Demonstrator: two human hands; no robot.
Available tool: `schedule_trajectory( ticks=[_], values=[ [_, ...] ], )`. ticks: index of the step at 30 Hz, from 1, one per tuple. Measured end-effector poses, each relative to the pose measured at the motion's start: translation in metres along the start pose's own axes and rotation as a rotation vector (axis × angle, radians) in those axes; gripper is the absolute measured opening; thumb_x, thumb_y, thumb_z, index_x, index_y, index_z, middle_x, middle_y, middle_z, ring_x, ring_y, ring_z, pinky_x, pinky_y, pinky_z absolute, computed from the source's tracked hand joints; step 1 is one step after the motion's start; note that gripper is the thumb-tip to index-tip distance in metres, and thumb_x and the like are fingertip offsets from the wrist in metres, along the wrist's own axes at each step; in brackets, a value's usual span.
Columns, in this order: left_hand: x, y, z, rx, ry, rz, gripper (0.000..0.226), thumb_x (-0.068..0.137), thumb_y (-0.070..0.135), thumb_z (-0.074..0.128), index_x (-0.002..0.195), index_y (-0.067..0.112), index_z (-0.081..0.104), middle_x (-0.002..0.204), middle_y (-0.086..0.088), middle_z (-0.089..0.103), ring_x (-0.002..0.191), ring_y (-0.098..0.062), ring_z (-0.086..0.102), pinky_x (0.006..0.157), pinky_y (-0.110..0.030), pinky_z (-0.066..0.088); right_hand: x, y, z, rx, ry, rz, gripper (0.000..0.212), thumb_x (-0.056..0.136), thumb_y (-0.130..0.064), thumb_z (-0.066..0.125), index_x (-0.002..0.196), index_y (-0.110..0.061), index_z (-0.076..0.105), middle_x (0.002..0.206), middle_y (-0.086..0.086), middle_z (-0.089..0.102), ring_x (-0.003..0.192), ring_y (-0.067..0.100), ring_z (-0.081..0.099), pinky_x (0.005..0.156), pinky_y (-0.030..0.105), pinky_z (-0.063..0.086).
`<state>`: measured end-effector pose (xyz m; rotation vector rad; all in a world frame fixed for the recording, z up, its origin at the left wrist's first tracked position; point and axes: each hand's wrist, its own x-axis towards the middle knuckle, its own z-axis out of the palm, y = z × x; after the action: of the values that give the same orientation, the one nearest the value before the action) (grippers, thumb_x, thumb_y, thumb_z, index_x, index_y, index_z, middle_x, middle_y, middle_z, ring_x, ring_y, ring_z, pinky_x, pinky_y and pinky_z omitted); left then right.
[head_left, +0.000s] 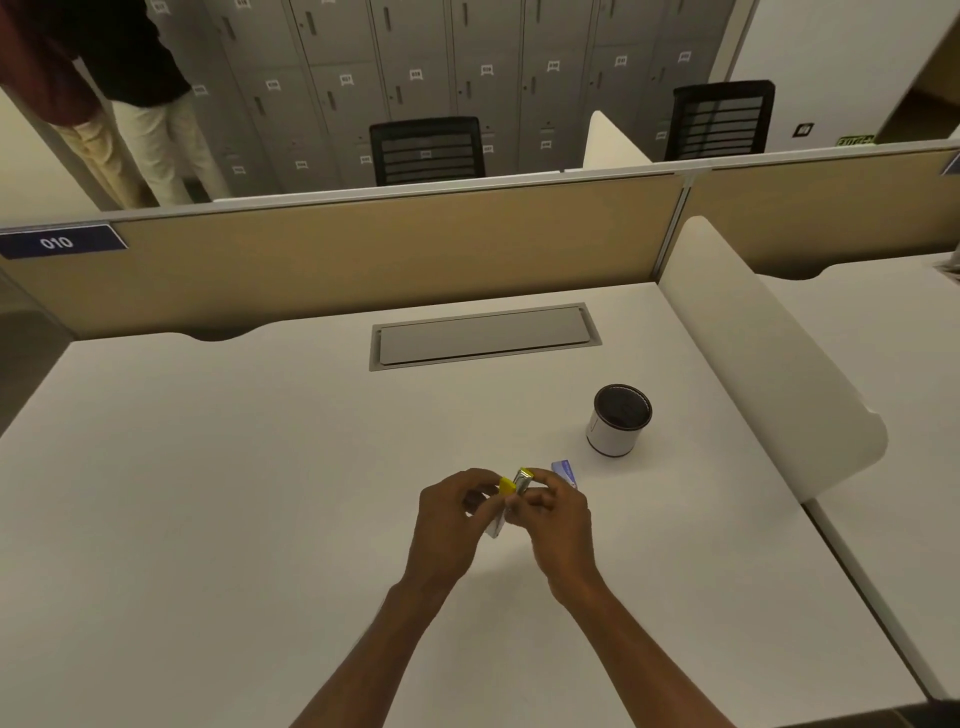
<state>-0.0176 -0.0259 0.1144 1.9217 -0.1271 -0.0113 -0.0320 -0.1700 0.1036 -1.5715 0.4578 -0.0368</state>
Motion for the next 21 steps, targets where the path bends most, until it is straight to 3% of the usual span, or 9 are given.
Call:
schedule_trajectory(
  ticks=[2, 6, 9, 12, 14, 17, 21],
  values=[
    [0.004, 0.0, -0.001, -0.023, -0.025, -0.062, 0.012, 0.091, 0.022, 0.079, 0.102, 0.025, 0.079, 0.088, 0.013, 0.078, 0.079, -0.012, 0.072, 0.078, -0.037, 0.06, -0.002, -0.001, 0.0, -0.033, -0.014, -0.029, 0.033, 0.084, -0.02, 0.079, 0.114, -0.02, 0.065, 0.077, -0.002, 0.077, 0.073, 0.003, 0.076, 0.063, 0.009, 0.056],
    [0.008, -0.001, -0.005, -0.159, -0.152, -0.262, 0.032, 0.097, 0.037, 0.07, 0.128, 0.044, 0.069, 0.111, 0.017, 0.077, 0.102, -0.009, 0.073, 0.097, -0.039, 0.059, -0.006, -0.005, -0.001, 0.016, -0.12, -0.009, 0.027, 0.092, -0.025, 0.071, 0.119, -0.02, 0.066, 0.084, 0.006, 0.078, 0.082, 0.014, 0.078, 0.075, 0.026, 0.064],
    [0.006, 0.005, -0.004, -0.418, -0.327, -0.418, 0.047, 0.097, 0.049, 0.062, 0.141, 0.036, 0.061, 0.129, 0.011, 0.075, 0.12, -0.009, 0.07, 0.105, -0.037, 0.053, -0.009, -0.009, -0.001, 0.122, -0.247, 0.053, 0.022, 0.101, -0.019, 0.058, 0.121, -0.019, 0.066, 0.1, 0.017, 0.075, 0.095, 0.023, 0.076, 0.077, 0.035, 0.065],
    [0.005, 0.009, -0.005, -0.659, -0.439, -0.441, 0.041, 0.102, 0.043, 0.058, 0.133, 0.017, 0.067, 0.133, -0.006, 0.071, 0.128, -0.027, 0.065, 0.11, -0.051, 0.051, -0.01, -0.009, -0.002, 0.141, -0.371, 0.05, 0.026, 0.099, -0.022, 0.056, 0.124, -0.021, 0.066, 0.113, 0.014, 0.072, 0.108, 0.03, 0.071, 0.09, 0.048, 0.061],
    [0.004, 0.011, -0.007, -0.797, -0.445, -0.489, 0.039, 0.104, 0.035, 0.057, 0.134, 0.011, 0.065, 0.129, -0.014, 0.069, 0.123, -0.031, 0.064, 0.112, -0.052, 0.047, -0.013, -0.012, -0.003, 0.073, -0.386, 0.025, 0.032, 0.095, -0.029, 0.064, 0.127, -0.028, 0.064, 0.115, 0.007, 0.072, 0.109, 0.024, 0.07, 0.091, 0.042, 0.061],
    [0.004, 0.008, -0.007, -0.881, -0.429, -0.558, 0.043, 0.102, 0.027, 0.061, 0.141, 0.009, 0.061, 0.135, -0.017, 0.069, 0.125, -0.033, 0.067, 0.109, -0.046, 0.052, -0.014, -0.014, -0.005, -0.042, -0.327, -0.034, 0.032, 0.092, -0.025, 0.071, 0.123, -0.03, 0.064, 0.11, -0.002, 0.074, 0.101, 0.014, 0.071, 0.078, 0.023, 0.06],
    [0.006, 0.003, -0.002, -0.844, -0.363, -0.606, 0.047, 0.096, 0.023, 0.069, 0.143, 0.018, 0.061, 0.137, -0.018, 0.069, 0.129, -0.036, 0.066, 0.112, -0.049, 0.05, -0.015, -0.016, -0.005, -0.033, -0.277, -0.049, 0.017, 0.094, -0.014, 0.068, 0.101, -0.029, 0.071, 0.096, 0.005, 0.077, 0.088, 0.013, 0.075, 0.069, 0.019, 0.059]
  ],
)
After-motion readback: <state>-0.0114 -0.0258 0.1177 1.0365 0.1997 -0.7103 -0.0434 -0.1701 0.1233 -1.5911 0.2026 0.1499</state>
